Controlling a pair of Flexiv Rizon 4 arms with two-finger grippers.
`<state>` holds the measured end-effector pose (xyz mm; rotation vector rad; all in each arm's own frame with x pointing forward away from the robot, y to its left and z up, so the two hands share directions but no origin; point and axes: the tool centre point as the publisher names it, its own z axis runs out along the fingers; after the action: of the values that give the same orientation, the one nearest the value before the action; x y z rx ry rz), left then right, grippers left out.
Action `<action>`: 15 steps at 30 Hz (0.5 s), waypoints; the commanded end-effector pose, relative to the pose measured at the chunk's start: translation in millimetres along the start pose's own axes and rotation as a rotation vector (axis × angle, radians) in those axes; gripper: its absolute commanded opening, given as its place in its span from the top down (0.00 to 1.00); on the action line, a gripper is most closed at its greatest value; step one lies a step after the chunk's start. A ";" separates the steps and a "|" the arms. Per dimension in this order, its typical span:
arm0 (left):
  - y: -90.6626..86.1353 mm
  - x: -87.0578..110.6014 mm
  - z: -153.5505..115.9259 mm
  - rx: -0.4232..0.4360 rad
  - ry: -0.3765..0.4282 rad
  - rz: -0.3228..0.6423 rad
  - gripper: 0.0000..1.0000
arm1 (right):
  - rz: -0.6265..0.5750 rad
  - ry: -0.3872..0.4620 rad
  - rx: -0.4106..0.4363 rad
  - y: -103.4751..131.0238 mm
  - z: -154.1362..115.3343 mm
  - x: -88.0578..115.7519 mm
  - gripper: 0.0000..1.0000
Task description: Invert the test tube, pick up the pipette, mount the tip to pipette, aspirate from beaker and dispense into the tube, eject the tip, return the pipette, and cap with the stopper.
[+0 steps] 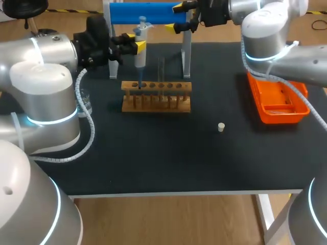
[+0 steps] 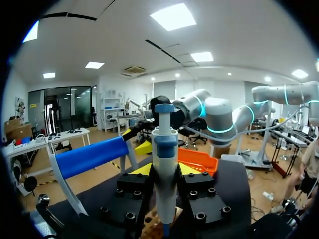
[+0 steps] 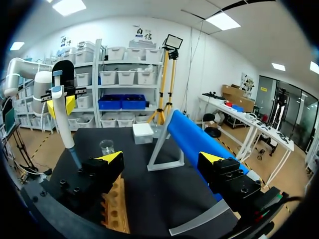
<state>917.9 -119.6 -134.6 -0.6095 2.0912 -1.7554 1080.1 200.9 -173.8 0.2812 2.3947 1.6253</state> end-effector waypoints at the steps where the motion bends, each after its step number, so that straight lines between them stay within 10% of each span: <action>1: 1.9 -0.9 -4.4 0.012 -0.012 0.000 1.00 | 0.004 -0.018 0.014 2.7 5.5 0.6 0.00; 15: -1.6 -13.4 -16.7 0.006 -0.103 -0.006 1.00 | 0.015 -0.044 0.029 3.8 11.7 0.0 0.00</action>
<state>922.8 -94.9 -132.0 -0.6686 2.0288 -1.7117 1082.9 211.3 -174.9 0.3353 2.3870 1.5802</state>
